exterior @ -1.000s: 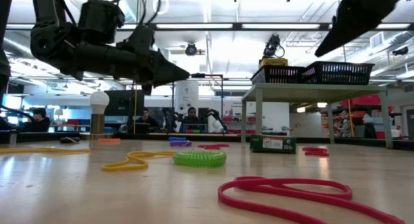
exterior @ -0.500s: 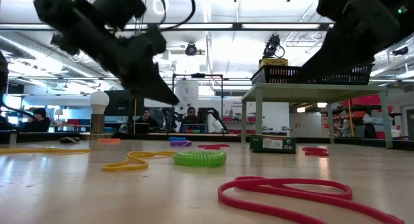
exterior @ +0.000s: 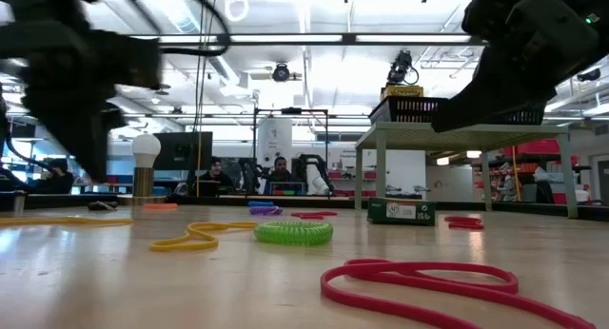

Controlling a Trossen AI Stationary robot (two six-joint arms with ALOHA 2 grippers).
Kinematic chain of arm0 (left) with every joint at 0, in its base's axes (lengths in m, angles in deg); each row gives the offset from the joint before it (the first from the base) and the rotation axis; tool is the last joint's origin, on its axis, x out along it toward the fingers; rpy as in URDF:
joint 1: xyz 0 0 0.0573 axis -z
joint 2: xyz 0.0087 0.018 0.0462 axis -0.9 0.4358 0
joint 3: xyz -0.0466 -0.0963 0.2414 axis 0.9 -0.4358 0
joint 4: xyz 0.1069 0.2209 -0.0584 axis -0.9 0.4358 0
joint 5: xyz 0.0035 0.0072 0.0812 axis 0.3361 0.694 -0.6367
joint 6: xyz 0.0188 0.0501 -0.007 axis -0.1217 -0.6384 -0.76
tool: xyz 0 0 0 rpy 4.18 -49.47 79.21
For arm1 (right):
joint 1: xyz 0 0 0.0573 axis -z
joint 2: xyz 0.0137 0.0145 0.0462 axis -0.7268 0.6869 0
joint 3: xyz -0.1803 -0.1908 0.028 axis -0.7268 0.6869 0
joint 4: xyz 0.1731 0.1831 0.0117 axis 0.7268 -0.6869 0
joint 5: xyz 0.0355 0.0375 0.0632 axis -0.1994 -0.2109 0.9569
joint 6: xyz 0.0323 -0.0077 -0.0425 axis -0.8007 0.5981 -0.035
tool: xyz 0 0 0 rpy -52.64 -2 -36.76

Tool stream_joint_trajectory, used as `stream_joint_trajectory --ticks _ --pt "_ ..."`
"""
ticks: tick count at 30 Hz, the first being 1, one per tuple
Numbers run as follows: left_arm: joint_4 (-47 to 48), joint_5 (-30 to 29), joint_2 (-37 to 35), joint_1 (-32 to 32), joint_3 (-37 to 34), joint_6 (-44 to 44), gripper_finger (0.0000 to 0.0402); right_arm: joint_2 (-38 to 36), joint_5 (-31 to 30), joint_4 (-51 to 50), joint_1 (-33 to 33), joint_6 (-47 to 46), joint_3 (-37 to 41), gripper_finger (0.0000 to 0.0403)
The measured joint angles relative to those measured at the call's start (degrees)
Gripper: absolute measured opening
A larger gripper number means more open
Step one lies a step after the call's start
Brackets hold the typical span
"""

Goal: Pick & Place Office Desk Supplies
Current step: Put the left yellow rubber band into the top right black bin on the shelf

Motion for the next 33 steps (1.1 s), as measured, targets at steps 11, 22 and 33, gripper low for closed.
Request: stream_joint_trajectory --ticks 11,22,33 --pt "3.89 -8.02 7.33 5.91 0.01 11.33 0.0148 -0.02 0.97 0.78 2.81 3.04 0.00 0.0019" --pt "2.74 -8.38 11.12 5.73 -0.04 5.43 0.0079 -0.02 1.00 3.17 2.91 7.35 0.00 0.0011" --pt "2.18 -24.78 0.77 6.12 1.20 -4.21 0.0005 -0.02 1.01 3.21 2.91 7.54 0.00 0.0011"
